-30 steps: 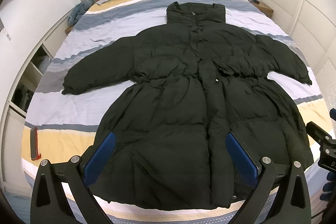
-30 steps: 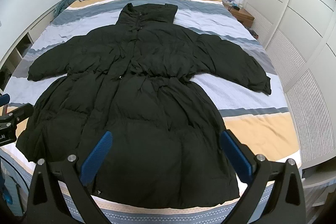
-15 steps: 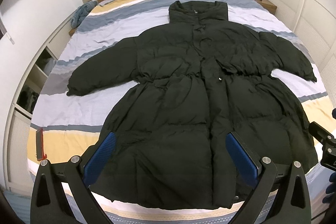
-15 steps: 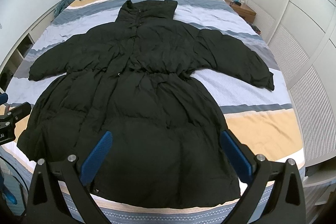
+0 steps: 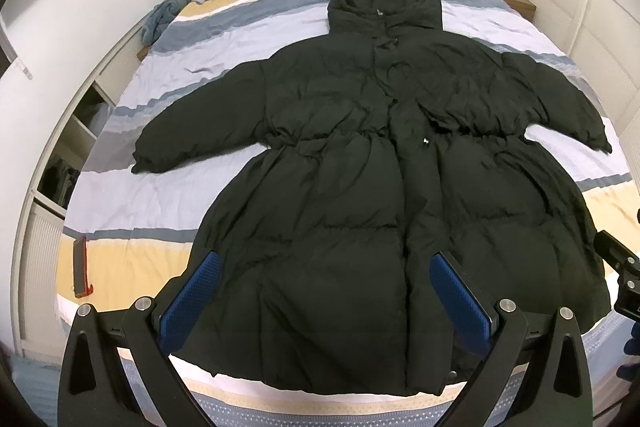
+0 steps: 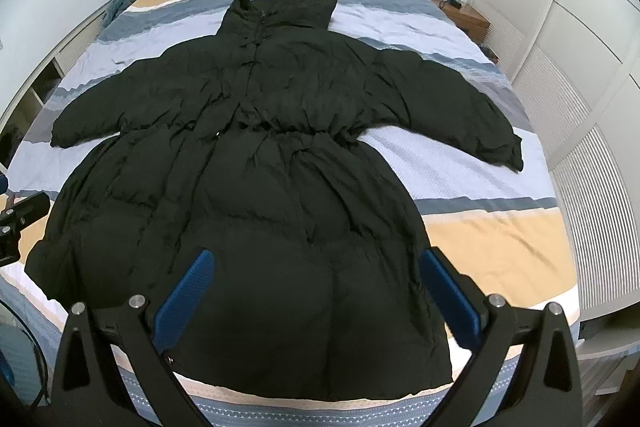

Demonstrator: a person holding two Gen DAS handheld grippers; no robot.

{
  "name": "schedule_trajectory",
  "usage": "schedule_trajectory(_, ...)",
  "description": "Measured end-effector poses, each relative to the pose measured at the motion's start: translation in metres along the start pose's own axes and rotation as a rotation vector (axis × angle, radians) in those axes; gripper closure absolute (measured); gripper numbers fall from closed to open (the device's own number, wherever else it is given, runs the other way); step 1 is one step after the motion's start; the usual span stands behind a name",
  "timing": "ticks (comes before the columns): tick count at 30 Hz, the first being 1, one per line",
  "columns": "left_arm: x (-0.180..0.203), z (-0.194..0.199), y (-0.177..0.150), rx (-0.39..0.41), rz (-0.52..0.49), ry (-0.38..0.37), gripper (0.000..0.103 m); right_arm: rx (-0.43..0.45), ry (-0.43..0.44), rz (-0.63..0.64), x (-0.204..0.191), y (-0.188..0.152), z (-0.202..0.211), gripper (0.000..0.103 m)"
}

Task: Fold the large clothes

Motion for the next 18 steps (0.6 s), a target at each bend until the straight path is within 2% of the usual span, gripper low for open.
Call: schedule_trajectory(18,0.008,-0.009,-0.008,-0.076,-0.001,0.068,0.001,-0.031,0.064,0.005,0.013,-0.004,-0.021,0.0)
Point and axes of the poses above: each gripper's, at about its wrist camera, not at the fingertips, and z roughly against the way its jaws point, x to its right, y to its top, the point moved 2 cm from there along -z, roughly the way its jaws point, and after that the axes turned 10 degrees about x, right-handed, at the moved point
